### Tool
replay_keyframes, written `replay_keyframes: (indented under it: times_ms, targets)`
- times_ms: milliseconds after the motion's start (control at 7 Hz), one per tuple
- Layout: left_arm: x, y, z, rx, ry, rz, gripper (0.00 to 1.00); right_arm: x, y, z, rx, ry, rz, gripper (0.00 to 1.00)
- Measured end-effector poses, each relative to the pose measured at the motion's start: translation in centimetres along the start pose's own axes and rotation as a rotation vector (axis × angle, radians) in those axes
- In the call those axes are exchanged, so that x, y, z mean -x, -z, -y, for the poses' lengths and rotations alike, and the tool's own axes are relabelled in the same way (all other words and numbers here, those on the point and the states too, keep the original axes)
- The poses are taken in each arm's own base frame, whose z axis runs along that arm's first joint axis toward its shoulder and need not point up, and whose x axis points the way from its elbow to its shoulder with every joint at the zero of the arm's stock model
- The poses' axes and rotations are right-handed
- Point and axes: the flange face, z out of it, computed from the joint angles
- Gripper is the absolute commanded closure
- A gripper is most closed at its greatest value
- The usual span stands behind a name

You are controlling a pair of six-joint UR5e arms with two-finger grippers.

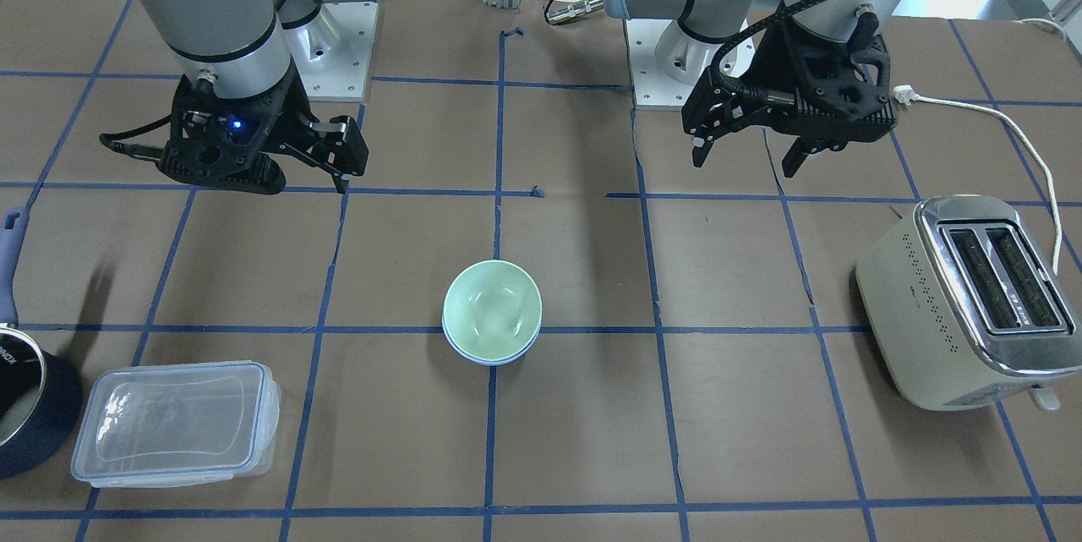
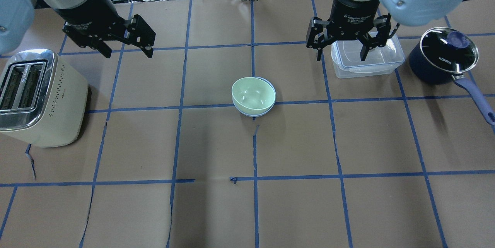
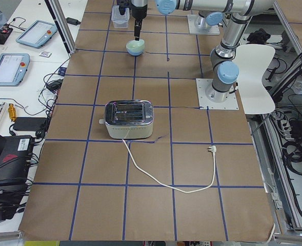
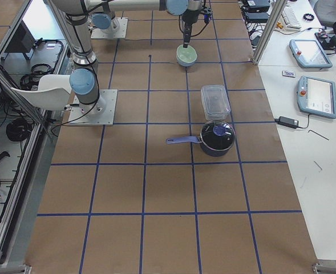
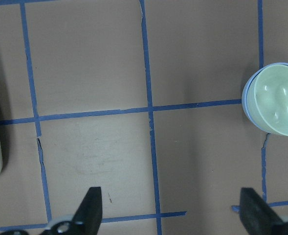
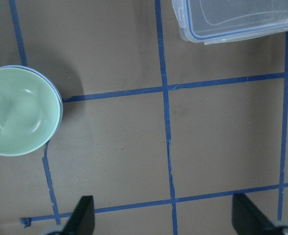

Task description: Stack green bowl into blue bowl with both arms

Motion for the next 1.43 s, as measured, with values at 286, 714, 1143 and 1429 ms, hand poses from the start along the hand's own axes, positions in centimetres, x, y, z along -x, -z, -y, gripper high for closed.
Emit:
replay_keyframes:
  times_ms: [286, 714, 1143, 1429]
  targets:
    - [0.0, 0.0, 0.0, 0.0, 0.0, 0.0, 0.0, -0.5, -0.4, -1.5, -0.045, -0.009, 0.011, 0.0]
    - [0.0, 0.0, 0.0, 0.0, -0.001, 0.001, 0.0, -1.2, 0.8, -2.5, -0.057, -0.017, 0.054, 0.0]
    - [0.0, 0.0, 0.0, 0.0, -0.001, 0.002, 0.0, -2.5, 1.4, -3.2, -0.024, 0.012, 0.058, 0.0]
    - [0.1, 0.0, 0.0, 0.0, 0.0, 0.002, 0.0, -2.6, 1.6, -3.5, -0.021, 0.018, 0.048, 0.0]
